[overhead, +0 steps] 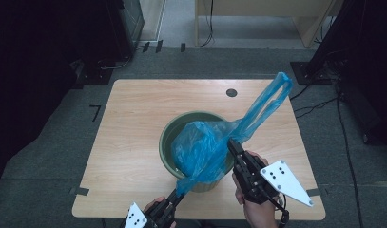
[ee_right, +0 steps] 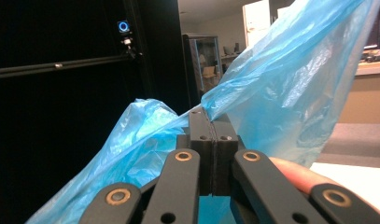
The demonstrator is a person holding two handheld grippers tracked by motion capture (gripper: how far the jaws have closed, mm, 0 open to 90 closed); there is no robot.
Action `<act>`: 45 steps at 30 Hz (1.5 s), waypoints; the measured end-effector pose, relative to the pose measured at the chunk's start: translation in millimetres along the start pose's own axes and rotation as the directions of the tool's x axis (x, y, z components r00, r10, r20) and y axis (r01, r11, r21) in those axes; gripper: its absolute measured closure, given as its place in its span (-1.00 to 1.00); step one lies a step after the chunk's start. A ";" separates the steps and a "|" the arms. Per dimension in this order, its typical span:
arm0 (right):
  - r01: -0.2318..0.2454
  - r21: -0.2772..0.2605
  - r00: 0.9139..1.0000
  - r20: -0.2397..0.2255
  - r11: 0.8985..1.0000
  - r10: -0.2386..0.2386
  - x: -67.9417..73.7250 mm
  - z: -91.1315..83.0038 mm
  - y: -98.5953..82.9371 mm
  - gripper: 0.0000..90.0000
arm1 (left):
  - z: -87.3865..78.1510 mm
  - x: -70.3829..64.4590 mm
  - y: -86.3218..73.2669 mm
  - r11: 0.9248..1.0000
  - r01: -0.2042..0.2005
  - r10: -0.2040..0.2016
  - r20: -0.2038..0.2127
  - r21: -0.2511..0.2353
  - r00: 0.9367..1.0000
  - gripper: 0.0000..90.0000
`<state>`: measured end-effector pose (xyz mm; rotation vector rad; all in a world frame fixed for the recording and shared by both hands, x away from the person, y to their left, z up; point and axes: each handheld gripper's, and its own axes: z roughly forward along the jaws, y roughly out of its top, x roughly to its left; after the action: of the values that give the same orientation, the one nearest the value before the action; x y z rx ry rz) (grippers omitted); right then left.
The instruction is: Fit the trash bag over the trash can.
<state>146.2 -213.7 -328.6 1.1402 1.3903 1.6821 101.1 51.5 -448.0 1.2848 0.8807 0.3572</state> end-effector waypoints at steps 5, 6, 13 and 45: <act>-0.004 -0.006 1.000 0.009 1.000 0.004 -3.1 -0.7 0.3 1.00 | -2.6 7.2 -4.4 0.997 0.072 -0.072 -0.012 0.018 0.997 0.92; -0.006 -0.009 1.000 0.013 1.000 0.006 -4.0 -1.2 0.9 1.00 | -3.2 8.9 -6.3 0.995 0.096 -0.095 -0.013 0.029 0.995 0.92; 0.020 -0.030 1.000 0.024 0.999 -0.019 -3.8 -3.1 2.2 1.00 | -8.9 16.0 -9.9 0.992 0.117 -0.115 -0.067 0.037 0.991 0.95; 0.202 -0.088 0.979 0.010 0.975 -0.202 13.9 -7.0 3.1 1.00 | 29.5 -78.8 94.2 0.880 -0.461 0.449 -0.116 -0.116 0.886 -0.45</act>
<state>134.4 -204.7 -323.0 0.9172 1.3678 1.5806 94.5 4.9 -330.8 1.3450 0.6013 0.8402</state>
